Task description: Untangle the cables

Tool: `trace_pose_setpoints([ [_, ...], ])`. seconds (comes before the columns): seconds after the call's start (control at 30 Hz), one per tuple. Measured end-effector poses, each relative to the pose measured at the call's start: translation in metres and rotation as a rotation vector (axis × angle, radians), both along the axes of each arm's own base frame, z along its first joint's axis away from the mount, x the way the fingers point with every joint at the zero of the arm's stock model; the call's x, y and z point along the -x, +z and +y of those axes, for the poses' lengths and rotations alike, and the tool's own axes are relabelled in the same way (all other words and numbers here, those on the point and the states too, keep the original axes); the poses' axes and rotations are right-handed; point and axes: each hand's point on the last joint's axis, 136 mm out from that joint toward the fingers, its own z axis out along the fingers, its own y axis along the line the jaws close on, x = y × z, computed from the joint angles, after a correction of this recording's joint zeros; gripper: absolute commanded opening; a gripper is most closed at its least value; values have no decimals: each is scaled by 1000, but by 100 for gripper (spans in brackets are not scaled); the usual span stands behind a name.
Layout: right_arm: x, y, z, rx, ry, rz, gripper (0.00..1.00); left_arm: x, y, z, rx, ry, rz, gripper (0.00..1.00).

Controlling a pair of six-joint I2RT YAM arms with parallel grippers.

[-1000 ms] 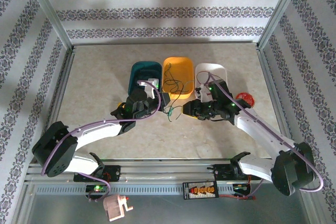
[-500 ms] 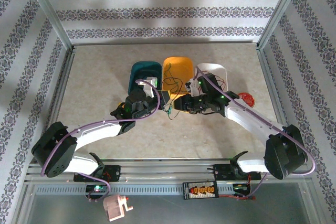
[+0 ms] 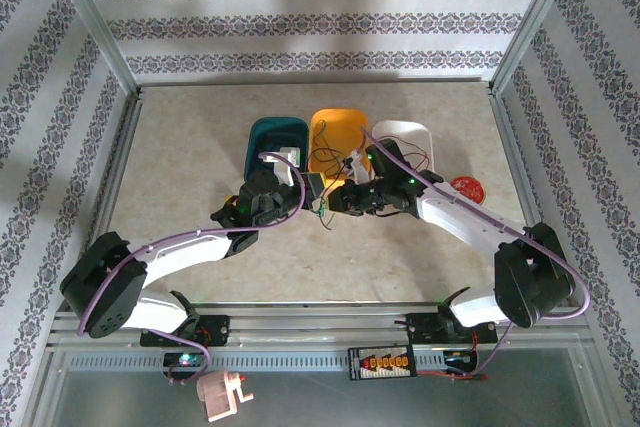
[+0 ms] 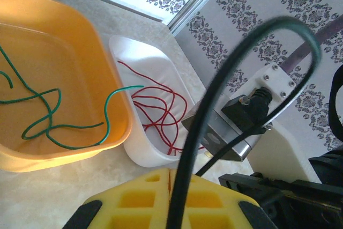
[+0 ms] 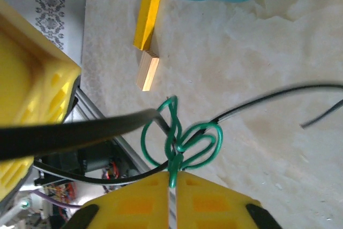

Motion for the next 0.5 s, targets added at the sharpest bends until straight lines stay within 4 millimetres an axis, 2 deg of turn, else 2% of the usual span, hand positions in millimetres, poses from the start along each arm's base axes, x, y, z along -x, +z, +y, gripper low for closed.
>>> trace_pose_setpoints([
  [0.07, -1, 0, 0, 5, 1, -6, 0, -1, 0, 1, -2, 11, -2, 0],
  [0.13, -2, -2, -3, 24, -12, -12, 0, -5, 0, 6, -8, 44, -5, 0],
  [0.23, -6, -3, -17, 57, -64, -35, 0, -8, 5, 21, -32, 118, -17, 0],
  [0.37, -14, -2, -62, 86, -228, -56, 0, -3, 37, 52, -54, 225, -87, 0],
  [0.5, -16, -12, -114, 128, -412, -47, 0, 3, 72, 94, -49, 344, -153, 0],
])
